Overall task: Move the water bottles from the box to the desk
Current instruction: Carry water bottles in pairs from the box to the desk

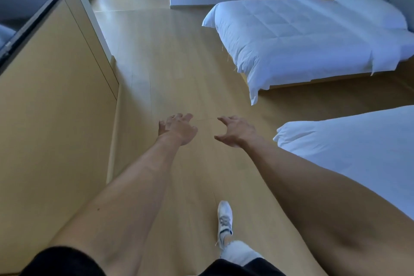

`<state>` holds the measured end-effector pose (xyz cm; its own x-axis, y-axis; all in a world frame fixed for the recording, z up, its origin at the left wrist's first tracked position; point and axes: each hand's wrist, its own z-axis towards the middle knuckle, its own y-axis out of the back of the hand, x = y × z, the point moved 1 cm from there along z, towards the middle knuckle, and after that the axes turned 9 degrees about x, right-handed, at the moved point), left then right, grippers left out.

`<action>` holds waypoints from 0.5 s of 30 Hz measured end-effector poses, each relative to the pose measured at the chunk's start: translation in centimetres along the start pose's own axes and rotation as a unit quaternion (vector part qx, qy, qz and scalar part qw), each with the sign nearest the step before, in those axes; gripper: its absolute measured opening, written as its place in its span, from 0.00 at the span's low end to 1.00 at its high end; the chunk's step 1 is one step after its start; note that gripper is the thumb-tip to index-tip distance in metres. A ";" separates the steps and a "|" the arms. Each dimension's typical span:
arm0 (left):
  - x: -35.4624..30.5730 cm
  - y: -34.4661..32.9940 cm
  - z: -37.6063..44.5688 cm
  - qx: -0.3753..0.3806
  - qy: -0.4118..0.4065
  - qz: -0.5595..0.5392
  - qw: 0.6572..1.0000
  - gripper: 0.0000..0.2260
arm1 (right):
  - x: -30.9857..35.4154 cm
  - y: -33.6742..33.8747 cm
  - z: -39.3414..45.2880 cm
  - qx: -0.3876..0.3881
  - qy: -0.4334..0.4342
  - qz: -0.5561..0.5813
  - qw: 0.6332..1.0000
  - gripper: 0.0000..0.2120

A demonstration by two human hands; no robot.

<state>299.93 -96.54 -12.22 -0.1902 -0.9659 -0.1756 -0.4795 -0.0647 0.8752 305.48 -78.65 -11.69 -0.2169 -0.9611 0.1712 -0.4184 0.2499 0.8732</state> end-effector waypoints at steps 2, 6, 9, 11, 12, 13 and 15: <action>-0.4 1.1 2.8 0.000 -0.001 0.001 1.000 0.25 | -0.2 1.0 3.0 0.005 0.003 0.001 1.000 0.34; -1.6 3.6 9.3 -0.003 0.007 0.000 1.000 0.25 | -1.3 3.8 10.0 0.012 0.010 -0.001 1.000 0.34; -2.7 5.8 14.7 -0.004 0.020 -0.006 1.000 0.25 | -2.7 6.4 15.8 0.018 0.018 0.004 1.000 0.34; -3.7 7.6 18.0 0.000 0.028 -0.009 1.000 0.25 | -3.7 8.7 19.4 0.022 0.023 0.004 1.000 0.34; -4.1 8.6 19.5 0.000 0.030 -0.009 1.000 0.25 | -4.2 9.8 21.0 0.023 0.022 0.003 0.999 0.34; -4.5 9.5 21.1 -0.003 0.032 -0.009 0.999 0.25 | -4.7 11.0 22.7 0.022 0.021 0.000 1.000 0.34; -5.3 11.6 24.1 -0.012 0.033 -0.013 0.999 0.25 | -5.4 13.3 25.9 0.017 0.020 -0.007 1.000 0.34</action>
<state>274.79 -86.15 -12.03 -0.1196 -0.9783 -0.1692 -0.4626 -0.0959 0.8813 278.23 -67.05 -12.78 -0.1749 -0.9685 0.1771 -0.4508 0.2387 0.8601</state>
